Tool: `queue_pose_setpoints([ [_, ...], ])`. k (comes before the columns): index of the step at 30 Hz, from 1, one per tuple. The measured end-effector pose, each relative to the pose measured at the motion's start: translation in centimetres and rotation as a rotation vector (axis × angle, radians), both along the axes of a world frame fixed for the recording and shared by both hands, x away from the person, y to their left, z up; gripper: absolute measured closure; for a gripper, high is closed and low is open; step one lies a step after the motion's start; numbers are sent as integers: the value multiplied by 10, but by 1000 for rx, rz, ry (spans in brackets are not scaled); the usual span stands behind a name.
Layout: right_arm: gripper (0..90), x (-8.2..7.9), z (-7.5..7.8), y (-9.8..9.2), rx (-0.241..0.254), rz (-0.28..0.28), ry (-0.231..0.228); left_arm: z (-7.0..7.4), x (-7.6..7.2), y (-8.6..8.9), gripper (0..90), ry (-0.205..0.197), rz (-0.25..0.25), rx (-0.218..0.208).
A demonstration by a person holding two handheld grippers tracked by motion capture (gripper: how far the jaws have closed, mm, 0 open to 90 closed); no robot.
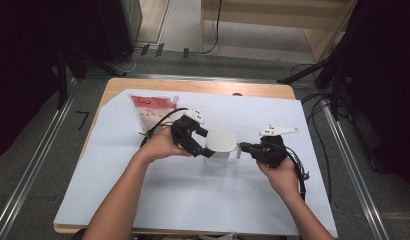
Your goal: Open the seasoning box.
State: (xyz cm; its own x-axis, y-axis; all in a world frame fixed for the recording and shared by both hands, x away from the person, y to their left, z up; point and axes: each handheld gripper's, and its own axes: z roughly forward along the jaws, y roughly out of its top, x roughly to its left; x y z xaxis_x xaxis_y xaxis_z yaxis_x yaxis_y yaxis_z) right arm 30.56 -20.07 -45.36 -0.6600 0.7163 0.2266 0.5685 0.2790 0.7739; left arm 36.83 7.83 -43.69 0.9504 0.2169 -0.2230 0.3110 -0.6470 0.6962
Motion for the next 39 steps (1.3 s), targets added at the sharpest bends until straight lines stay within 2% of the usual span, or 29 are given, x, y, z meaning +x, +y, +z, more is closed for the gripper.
queue_pose_setpoints([
  [1, 900, 1, 0, 0, 1, -1, -2, 0, 0, 0, 159, -8, -6, -8],
  [5, 900, 1, -2, 1, 3, -9, 1, -3, 0, -1, 162, -8, -3, 4],
  [6, 900, 2, -2, 0, 3, -8, 1, -4, 0, -1, 168, 3, -4, 9],
  [14, 900, 1, -2, 1, -1, -8, -7, -6, 0, -5, 163, -10, -9, 34],
  [19, 900, 1, -2, 1, -4, -9, -8, -4, -1, -5, 167, -13, 3, 45],
  [24, 900, 1, -2, 2, -10, -8, -11, 1, -1, -2, 188, -13, 13, 14],
  [30, 900, 0, -2, 2, -12, -5, -16, 5, -3, -3, 196, -42, 7, 47],
  [34, 900, 0, -2, 2, -12, -4, -17, 10, -5, -4, 199, -47, 23, 39],
  [39, 900, 0, -2, 2, -15, -3, -16, 12, -6, -5, 197, -50, 24, 51],
])
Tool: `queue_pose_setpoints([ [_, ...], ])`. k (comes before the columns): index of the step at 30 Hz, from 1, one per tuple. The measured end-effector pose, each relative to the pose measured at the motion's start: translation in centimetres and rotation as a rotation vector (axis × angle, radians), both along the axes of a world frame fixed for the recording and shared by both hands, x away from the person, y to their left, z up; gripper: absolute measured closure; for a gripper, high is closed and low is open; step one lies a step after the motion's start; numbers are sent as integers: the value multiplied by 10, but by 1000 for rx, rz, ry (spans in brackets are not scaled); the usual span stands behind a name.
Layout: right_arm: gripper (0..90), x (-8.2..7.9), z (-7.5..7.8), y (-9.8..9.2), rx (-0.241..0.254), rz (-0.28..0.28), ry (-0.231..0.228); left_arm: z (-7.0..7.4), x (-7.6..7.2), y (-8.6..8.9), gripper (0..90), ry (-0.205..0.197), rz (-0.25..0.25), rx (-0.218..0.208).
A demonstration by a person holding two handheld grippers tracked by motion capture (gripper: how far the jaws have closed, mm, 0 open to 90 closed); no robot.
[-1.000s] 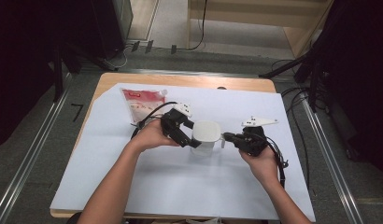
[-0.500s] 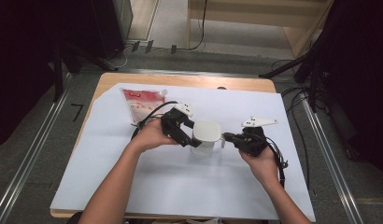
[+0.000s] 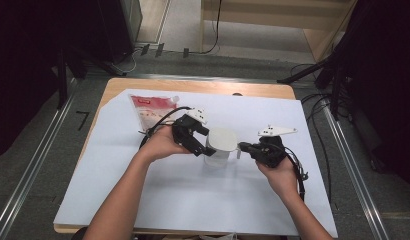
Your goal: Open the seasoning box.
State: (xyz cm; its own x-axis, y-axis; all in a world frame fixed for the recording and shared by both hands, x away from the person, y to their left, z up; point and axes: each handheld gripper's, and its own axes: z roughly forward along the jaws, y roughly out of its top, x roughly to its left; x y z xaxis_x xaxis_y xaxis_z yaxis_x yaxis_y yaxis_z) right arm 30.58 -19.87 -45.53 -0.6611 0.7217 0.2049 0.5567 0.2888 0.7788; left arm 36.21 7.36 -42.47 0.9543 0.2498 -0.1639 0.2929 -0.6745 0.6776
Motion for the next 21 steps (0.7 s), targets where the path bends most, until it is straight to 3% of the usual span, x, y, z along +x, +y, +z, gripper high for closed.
queue_pose_setpoints([
  [4, 900, 0, 0, 0, -1, 0, 0, 4, -2, 0, 198, -19, 3, 3],
  [7, 900, 0, 0, 0, -3, -1, 0, 12, -4, 3, 233, -41, -15, -33],
  [8, 900, 0, 0, 0, -3, -1, 0, 15, -5, 4, 264, -52, -11, -37],
  [10, 900, 0, 0, 0, -2, 1, -1, 16, -4, 7, 483, -41, -14, -61],
  [11, 900, -1, 0, 0, -1, 0, 2, 18, -4, 9, 483, -26, -32, -84],
  [15, 900, 0, 0, 0, -1, 3, 0, 18, -7, 4, 586, -32, -46, -28],
  [21, 900, -1, 1, 0, 1, 4, 5, 21, -6, 0, 790, 20, -50, -31],
])
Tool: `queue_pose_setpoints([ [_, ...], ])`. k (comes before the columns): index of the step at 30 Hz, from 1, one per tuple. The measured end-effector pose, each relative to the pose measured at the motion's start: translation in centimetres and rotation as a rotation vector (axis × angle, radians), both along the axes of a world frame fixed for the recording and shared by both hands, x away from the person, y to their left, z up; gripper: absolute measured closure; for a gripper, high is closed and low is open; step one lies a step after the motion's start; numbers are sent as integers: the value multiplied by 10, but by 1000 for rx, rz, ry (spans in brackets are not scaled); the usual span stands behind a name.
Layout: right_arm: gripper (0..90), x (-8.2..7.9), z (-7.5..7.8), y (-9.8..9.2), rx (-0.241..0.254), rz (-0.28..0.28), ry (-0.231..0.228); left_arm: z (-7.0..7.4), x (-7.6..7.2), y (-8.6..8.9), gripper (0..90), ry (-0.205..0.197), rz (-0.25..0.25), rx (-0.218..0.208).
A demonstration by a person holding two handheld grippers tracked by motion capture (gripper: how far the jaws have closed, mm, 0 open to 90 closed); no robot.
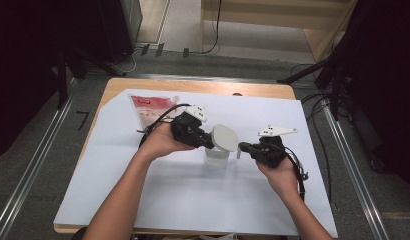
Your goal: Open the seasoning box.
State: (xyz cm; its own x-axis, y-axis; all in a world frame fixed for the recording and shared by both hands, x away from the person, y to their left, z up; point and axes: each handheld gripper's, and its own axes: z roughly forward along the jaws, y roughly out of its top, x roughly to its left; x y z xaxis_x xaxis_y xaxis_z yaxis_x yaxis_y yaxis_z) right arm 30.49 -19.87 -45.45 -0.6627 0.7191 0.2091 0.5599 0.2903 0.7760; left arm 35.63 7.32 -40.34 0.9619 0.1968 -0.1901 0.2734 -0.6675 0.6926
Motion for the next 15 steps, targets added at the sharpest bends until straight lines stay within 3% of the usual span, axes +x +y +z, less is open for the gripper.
queue_pose_setpoints([
  [6, 900, 0, 0, 0, 2, -1, 1, 4, -1, -5, 900, 13, 5, 43],
  [12, 900, 0, 0, 0, 3, -1, 4, 14, -5, -14, 900, 2, 29, 66],
  [15, 900, 0, 0, -1, 6, 1, 3, 17, -6, -17, 900, -3, 30, 58],
])
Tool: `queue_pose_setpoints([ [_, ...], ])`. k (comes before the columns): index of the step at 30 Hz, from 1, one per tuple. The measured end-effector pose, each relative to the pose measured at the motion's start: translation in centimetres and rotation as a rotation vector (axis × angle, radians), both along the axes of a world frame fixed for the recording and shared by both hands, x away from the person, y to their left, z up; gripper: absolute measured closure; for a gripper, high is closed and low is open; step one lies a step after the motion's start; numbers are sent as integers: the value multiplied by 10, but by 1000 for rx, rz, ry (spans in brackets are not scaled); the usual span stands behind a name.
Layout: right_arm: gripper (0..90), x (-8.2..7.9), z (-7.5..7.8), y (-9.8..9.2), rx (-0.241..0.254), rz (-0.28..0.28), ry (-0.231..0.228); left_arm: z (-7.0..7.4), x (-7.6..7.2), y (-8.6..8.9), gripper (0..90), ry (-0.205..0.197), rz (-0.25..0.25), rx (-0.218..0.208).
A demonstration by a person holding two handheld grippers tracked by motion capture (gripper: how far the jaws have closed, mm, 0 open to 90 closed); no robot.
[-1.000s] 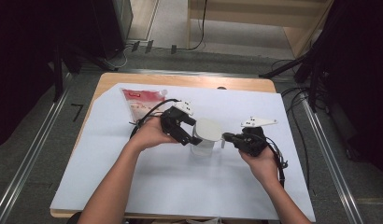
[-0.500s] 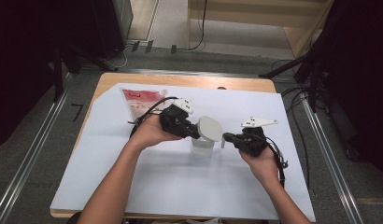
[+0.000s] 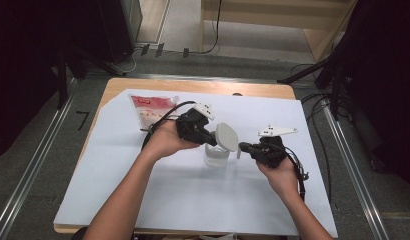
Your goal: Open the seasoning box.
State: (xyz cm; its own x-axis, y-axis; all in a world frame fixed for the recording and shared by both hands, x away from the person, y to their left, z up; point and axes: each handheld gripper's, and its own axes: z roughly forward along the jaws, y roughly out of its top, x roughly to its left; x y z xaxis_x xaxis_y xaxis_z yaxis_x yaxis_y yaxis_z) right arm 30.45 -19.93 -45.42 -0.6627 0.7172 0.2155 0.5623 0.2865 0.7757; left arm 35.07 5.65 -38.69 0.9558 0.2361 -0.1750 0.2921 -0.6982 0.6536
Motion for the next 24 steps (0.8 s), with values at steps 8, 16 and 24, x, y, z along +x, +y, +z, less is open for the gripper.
queue_pose_setpoints([
  [8, 900, -2, 1, -1, 10, -2, 0, 6, 3, -11, 900, 34, 3, -4],
  [16, 900, -2, 1, -1, 17, -2, -1, 7, 2, -28, 900, 29, -30, -22],
  [24, 900, -5, 2, -2, 23, 5, 3, 5, 2, -36, 891, 38, -28, -27],
])
